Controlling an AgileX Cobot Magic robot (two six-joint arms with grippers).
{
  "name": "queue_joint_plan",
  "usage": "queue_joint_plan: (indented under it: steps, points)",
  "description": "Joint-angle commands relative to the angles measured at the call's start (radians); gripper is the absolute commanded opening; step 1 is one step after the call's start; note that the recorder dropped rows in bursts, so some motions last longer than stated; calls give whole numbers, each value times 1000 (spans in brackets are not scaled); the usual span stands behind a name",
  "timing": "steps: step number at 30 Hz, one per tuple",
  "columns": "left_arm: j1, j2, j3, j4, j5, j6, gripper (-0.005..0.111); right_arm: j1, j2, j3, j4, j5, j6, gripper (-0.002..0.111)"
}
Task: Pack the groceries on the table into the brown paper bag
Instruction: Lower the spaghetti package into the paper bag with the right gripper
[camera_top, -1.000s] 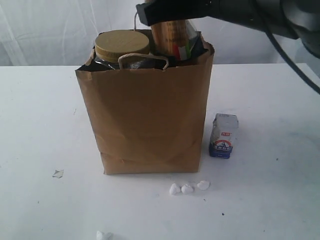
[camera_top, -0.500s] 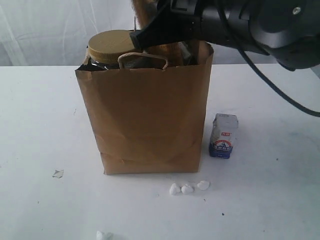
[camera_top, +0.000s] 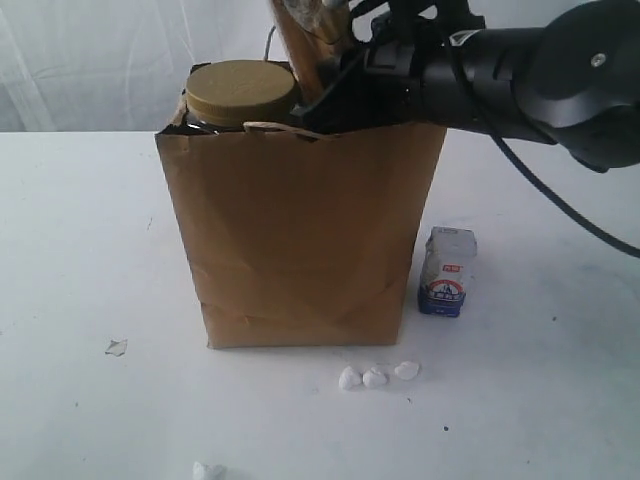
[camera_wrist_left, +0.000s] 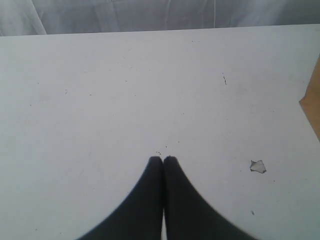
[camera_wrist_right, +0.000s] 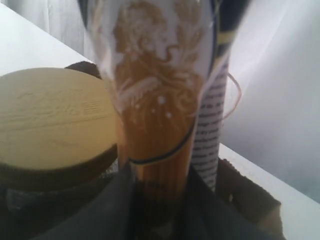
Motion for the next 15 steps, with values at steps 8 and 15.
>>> queue_joint_plan:
  steps: [8, 15]
  points:
    - [1, -7, 2, -10, -4, -4, 0, -11, -17, -7, 19, 28, 12, 41]
    - [1, -7, 2, -10, -4, -4, 0, -11, -9, -7, 19, 38, 12, 59]
